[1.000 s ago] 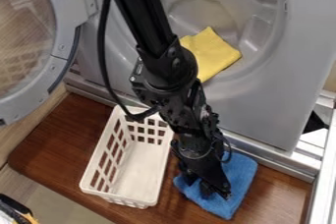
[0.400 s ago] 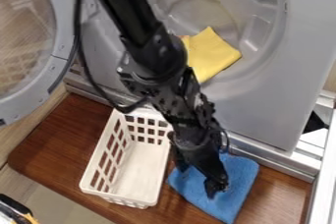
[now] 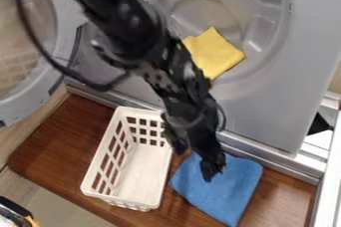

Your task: Move the blue object from the sink to the blown surface

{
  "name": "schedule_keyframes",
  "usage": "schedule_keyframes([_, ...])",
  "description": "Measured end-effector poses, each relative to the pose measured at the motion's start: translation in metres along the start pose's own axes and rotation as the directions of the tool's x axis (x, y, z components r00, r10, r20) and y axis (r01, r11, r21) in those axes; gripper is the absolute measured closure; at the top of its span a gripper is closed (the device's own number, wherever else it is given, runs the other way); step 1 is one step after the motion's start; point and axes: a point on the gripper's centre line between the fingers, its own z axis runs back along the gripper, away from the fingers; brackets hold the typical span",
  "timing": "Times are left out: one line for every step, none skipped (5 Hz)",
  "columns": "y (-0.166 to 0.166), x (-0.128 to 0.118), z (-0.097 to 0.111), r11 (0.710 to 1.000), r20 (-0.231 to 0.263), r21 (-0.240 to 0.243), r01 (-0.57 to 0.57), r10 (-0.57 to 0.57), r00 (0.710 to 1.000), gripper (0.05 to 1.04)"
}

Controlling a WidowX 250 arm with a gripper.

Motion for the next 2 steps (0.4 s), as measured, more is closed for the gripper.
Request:
schedule_keyframes([0.0037, 0.0062, 0.0239, 1.000, 0.038, 0.007, 0.019, -0.019, 0.999, 0.083])
schedule_keyframes([0.0037, 0.0062, 0.0243, 1.000, 0.038, 0.007, 0.019, -0.020, 0.999, 0.083])
